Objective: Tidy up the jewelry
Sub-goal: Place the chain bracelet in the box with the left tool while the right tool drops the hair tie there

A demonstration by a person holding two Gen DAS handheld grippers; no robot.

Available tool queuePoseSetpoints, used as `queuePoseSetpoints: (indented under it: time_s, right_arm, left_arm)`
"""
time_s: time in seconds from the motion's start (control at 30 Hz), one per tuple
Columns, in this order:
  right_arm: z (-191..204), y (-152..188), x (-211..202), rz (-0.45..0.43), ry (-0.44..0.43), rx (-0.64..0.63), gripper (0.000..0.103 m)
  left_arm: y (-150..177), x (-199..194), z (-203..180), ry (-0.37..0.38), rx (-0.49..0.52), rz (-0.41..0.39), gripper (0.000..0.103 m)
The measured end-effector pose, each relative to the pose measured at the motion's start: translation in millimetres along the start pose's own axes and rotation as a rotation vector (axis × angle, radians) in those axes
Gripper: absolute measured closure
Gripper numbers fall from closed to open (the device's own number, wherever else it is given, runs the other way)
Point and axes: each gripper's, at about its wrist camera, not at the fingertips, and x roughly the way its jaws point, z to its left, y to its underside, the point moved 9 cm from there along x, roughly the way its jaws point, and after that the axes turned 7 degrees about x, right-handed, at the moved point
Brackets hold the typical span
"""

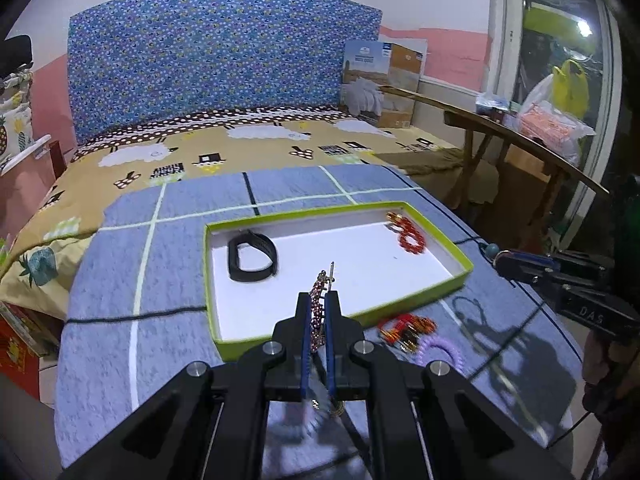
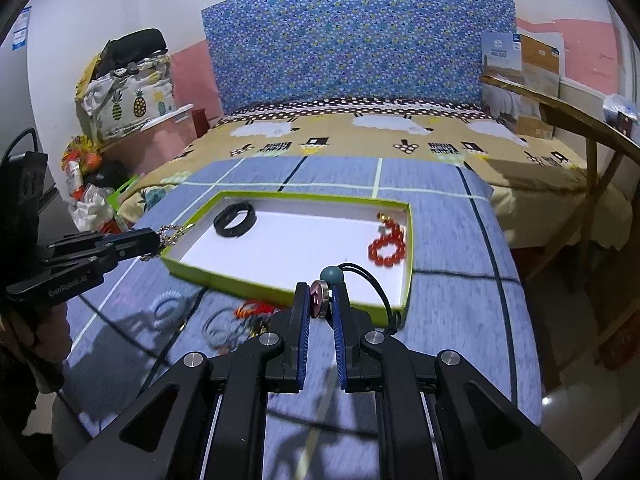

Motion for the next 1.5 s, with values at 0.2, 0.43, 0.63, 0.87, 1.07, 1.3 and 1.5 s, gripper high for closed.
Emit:
queuePoseSetpoints:
  time_s: [0.2, 0.43, 0.63, 0.87, 1.07, 1.3, 1.5]
  right_arm:
    - [-9.3, -13.0, 27.2, 0.024, 0.011, -0.001, 0.092]
    - [-21.4, -9.8, 62.7, 0.090, 0.029, 0.006, 0.092]
    - [-35.2, -1.5, 85.3, 0.159, 0.036, 0.039, 0.092]
    - [-42.8, 3.7, 95.6, 0.207, 0.036, 0.064, 0.092]
    - [-42.3, 5.5, 96.2, 0.218, 0.040, 0.056, 0.092]
    - [-37.8, 5.2, 91.9, 0.201, 0.035, 0.054, 0.077]
    - [-38.3, 6.1, 81.2, 0.171, 0.037, 0.076, 0.077]
  left_arm:
    - [-7.2, 20.5, 19.0, -0.043, -0.004, 0.011, 0.097]
    - [-5.3, 47.5, 33.9, -0.078, -0.007, 0.052, 0.097]
    - [5.6, 65.6, 38.1, -0.092, -0.003, 0.103, 0.097]
    - [16.6, 79.9, 39.0, -0.094, -0.004, 0.156, 0.097]
    - [16.4, 80.3, 36.0, -0.077, 0.000, 0.158, 0.096]
    - [17.6, 78.4, 36.8, -0.070, -0.008, 0.153, 0.095]
    - [15.5, 66.6, 34.8, -0.064, -0.020, 0.118, 0.084]
